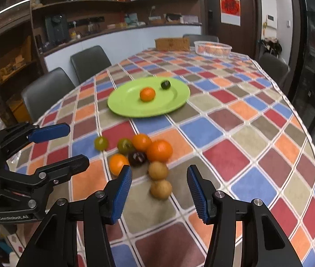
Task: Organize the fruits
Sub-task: 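Withdraw both open grippers from the plate back to the fruit cluster, then grasp a brown kiwi with right gripper while left gripper grasps a large orange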
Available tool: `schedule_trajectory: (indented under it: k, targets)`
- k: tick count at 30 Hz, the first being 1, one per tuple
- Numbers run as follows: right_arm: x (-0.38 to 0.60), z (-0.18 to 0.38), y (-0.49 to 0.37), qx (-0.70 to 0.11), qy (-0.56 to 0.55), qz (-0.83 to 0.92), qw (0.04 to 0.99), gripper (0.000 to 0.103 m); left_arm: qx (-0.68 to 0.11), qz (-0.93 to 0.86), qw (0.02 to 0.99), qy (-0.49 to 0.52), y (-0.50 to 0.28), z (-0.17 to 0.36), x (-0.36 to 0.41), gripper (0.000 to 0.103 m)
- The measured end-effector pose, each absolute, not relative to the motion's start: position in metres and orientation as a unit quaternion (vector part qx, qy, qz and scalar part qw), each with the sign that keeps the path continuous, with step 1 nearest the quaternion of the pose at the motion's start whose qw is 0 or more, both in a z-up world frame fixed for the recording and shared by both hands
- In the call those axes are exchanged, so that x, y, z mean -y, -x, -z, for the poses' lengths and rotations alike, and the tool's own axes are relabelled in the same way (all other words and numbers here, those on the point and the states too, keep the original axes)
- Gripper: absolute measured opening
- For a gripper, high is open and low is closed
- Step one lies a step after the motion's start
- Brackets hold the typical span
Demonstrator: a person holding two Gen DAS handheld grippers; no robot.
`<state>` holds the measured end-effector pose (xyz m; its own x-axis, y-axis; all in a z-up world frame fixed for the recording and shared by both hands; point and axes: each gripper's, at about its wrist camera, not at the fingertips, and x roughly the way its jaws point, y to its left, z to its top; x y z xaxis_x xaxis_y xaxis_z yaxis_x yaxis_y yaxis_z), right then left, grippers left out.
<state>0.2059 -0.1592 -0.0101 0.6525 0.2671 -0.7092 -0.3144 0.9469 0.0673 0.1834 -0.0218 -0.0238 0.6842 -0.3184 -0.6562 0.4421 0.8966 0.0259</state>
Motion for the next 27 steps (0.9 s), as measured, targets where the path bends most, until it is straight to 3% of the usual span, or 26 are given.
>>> schedule_trajectory:
  k: [15,23,27]
  targets:
    - [0.160,0.051,-0.221,-0.435,0.031,-0.151,0.887,0.050,-0.386,0.238,0.884,-0.113,-0.213,0.066,0.033,0.062]
    - [0.156,0.057,-0.225,-0.442,0.032,-0.169,0.880,0.042,-0.395,0.245,0.878,-0.109,-0.225,0.073,0.035,0.061]
    - [0.155,0.059,-0.228,-0.444,0.032,-0.172,0.879,0.035,-0.400,0.245,0.877,-0.101,-0.229,0.075,0.036,0.056]
